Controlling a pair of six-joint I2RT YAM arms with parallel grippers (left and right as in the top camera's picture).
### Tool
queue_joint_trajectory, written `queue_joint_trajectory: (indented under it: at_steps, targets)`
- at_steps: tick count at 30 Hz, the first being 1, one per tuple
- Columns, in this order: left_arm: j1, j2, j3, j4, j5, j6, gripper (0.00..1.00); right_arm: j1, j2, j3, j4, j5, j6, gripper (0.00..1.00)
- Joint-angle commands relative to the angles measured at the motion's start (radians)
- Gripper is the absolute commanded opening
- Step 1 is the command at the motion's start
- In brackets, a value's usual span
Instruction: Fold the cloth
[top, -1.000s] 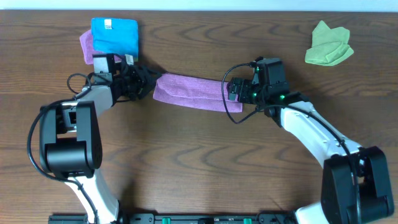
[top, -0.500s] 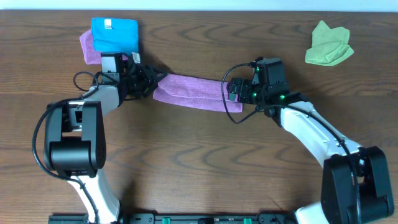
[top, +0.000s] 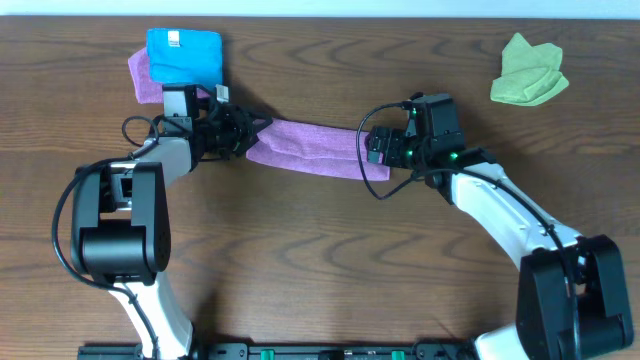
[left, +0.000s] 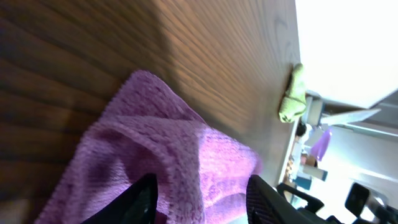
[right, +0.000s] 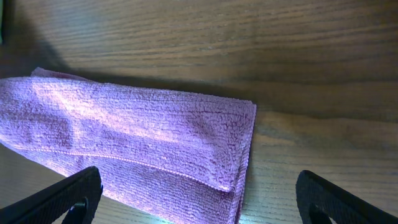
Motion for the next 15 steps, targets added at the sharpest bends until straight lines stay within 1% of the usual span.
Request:
queue_joint_trajectory:
  at_steps: [1, 8, 15]
  targets:
    - [-0.005, 0.018, 0.023, 0.003, 0.081, -0.009, 0.45, 0.008, -0.019, 0.006, -0.006, -0.002, 0.011, 0.99]
    - [0.013, 0.018, 0.023, 0.003, 0.137, -0.012, 0.39, 0.008, -0.019, 0.006, -0.032, -0.001, 0.011, 0.99]
    - [0.064, 0.018, 0.023, 0.003, 0.220, -0.022, 0.34, 0.008, -0.019, 0.006, -0.057, -0.001, 0.011, 0.99]
